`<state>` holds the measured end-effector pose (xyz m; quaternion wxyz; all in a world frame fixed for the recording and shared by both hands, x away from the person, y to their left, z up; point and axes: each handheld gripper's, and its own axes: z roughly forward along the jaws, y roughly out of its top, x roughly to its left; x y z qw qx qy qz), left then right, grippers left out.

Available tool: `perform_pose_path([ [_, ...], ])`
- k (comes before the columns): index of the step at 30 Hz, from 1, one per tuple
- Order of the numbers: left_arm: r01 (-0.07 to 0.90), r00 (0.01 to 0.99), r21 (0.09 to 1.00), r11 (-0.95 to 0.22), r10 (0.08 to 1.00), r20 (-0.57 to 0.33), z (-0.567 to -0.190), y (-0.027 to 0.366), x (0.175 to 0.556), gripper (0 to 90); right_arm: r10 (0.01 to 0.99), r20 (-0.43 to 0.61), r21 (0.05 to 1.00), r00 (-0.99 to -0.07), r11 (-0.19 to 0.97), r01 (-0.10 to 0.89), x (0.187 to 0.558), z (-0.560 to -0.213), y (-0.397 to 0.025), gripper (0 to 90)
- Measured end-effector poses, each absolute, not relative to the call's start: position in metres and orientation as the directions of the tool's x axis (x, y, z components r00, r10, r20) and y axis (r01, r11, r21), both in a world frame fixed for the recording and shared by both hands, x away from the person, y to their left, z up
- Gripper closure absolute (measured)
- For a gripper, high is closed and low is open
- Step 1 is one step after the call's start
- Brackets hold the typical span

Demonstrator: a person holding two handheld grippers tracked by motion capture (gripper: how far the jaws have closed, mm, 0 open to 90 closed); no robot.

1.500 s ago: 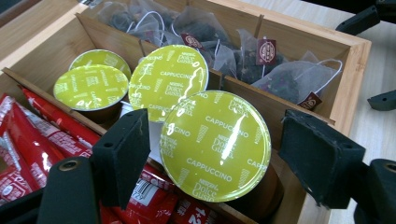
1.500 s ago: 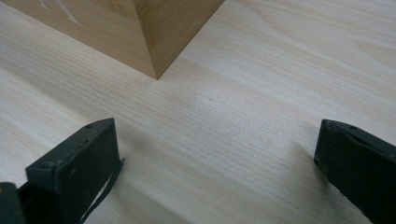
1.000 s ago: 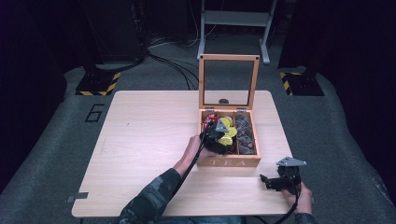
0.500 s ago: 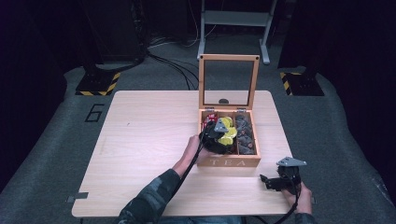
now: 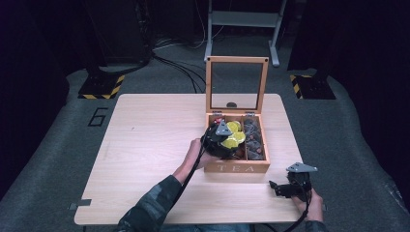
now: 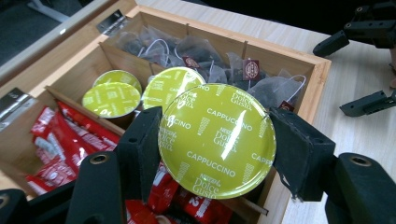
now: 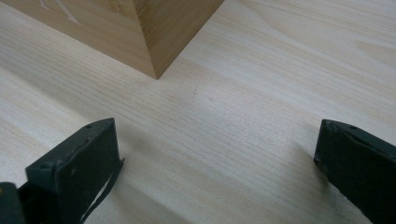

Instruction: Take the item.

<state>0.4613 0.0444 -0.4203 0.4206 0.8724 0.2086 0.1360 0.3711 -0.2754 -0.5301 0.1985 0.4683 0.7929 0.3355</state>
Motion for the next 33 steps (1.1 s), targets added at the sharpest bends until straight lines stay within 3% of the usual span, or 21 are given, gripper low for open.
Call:
perform_pose_path([
  [33, 0.266, 0.805, 0.836, -0.479, 0.588, 0.081, -0.398, 0.104, 0.458, 37.5, 0.876, 0.000, 0.718, -0.482, 0.336, 0.610, 0.371, -0.530, -0.275, 0.0],
])
